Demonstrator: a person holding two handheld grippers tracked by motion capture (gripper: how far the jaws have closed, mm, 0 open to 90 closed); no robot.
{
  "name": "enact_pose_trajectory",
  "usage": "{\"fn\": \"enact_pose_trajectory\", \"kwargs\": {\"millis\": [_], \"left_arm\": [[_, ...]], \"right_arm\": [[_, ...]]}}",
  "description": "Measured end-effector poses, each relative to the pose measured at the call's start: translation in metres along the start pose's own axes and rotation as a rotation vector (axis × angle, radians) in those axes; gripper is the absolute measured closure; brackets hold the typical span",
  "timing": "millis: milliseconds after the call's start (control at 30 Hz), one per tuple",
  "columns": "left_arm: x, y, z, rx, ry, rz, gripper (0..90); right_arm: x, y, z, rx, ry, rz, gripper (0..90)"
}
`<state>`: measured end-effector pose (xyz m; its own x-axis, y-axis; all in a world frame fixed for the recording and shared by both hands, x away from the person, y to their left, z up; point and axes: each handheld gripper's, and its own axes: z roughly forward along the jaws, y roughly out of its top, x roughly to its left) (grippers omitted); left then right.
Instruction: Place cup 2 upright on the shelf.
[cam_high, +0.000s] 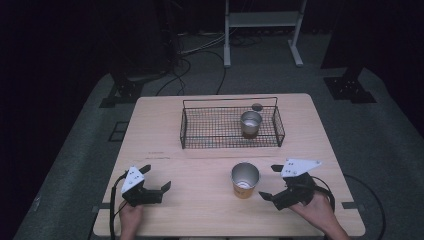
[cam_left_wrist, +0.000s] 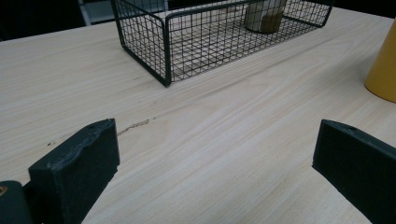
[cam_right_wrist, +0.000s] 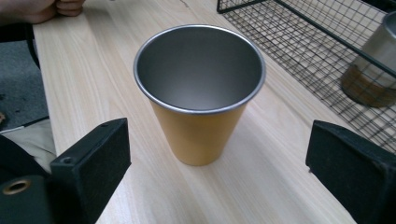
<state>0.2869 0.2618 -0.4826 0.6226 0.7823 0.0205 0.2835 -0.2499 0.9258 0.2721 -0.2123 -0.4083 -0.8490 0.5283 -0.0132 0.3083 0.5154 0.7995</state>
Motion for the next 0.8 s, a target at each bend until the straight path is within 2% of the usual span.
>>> {"fn": "enact_pose_trajectory", "kwargs": {"millis": [367, 500, 800], "left_arm": [[0.0, 0.0, 0.0, 0.0, 0.0, 0.001, 0.0], [0.0, 0.0, 0.0, 0.0, 0.0, 0.001, 0.0], [0.0, 0.0, 0.0, -0.001, 0.0, 0.002, 0.0]], "right_arm": [[0.006, -0.001, 0.019, 0.03, 0.01, -0.006, 1.8], [0.006, -0.001, 0.025, 0.019, 0.022, 0.007, 1.3], [0.004, 0.001, 0.032, 0.018, 0.015, 0.017, 1.3]]}}
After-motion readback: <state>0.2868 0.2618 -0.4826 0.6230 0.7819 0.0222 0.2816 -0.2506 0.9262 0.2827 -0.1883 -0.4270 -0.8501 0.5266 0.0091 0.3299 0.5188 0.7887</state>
